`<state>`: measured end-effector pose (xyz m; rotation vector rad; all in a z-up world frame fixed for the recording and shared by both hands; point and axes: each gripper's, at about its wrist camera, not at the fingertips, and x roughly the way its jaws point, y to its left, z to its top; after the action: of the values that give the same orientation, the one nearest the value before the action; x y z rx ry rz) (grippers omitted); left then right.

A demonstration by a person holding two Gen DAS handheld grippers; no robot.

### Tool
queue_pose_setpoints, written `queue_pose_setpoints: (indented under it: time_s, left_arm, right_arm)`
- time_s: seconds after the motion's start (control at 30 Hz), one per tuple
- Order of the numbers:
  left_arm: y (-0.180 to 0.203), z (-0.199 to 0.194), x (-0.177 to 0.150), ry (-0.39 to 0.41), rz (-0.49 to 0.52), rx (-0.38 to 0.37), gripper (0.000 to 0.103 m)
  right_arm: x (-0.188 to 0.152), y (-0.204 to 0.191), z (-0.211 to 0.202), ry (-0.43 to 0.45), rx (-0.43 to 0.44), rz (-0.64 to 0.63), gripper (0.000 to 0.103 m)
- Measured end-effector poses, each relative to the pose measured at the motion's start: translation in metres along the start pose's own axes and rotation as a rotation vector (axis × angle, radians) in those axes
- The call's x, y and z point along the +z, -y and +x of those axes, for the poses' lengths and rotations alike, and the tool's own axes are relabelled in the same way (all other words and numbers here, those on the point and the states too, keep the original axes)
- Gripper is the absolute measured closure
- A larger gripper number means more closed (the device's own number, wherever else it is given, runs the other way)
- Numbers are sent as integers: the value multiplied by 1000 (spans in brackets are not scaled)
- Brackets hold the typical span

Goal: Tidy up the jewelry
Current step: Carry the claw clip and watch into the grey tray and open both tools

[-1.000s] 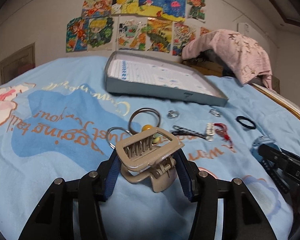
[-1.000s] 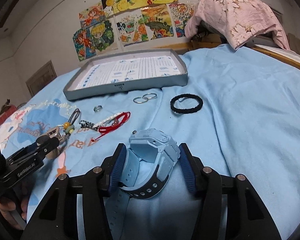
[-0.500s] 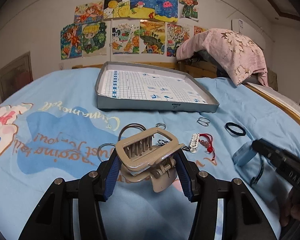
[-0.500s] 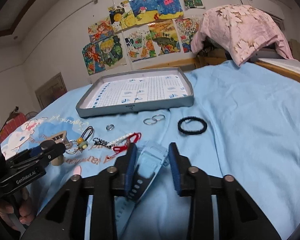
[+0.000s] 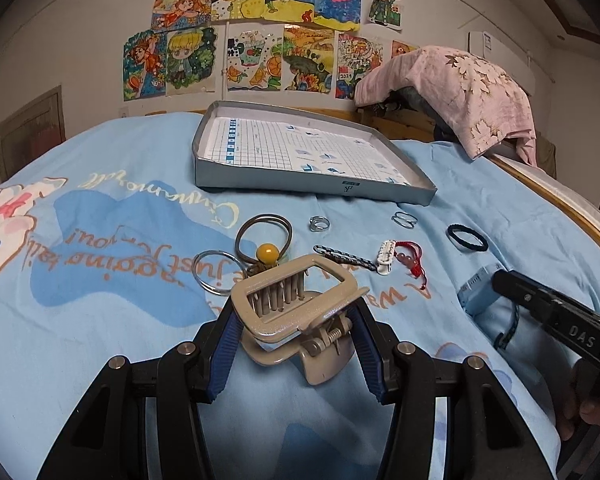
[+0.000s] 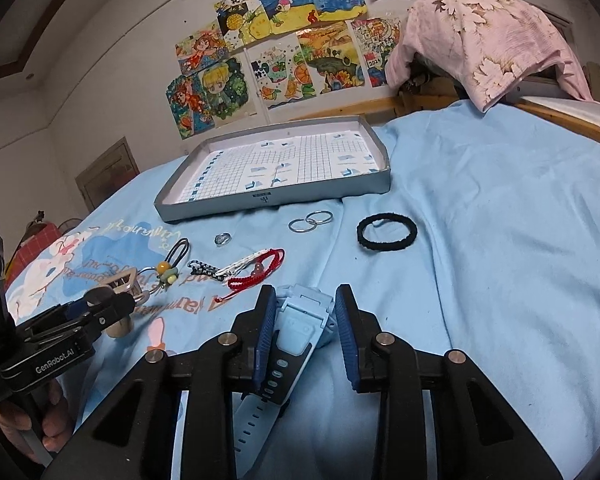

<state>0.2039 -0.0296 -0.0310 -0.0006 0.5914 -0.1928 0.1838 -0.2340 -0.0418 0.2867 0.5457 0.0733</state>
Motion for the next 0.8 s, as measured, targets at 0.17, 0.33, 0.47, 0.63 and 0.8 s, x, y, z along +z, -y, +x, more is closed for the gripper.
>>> queue_pose_setpoints:
  time_s: [0.17, 0.33, 0.47, 0.63, 0.8]
  left_arm:
    - [0, 2, -5, -10, -8, -6, 52]
    - [0, 2, -5, -5, -9, -6, 52]
    - [0, 0, -6, 1, -17, -7, 52]
    - [1, -6, -8, 2, -20, -7, 52]
    - [-1, -11, -10, 2, -26, -7, 52]
  right_arm:
    - [-2, 1, 7, -20, 17, 8, 66]
    - [-4, 6, 17, -50, 30, 31, 70]
    - [-5, 5, 13, -25, 41, 28, 72]
    - [-5, 3, 7, 3, 48, 19, 74]
    - [-5, 2, 0, 26, 50, 8, 82]
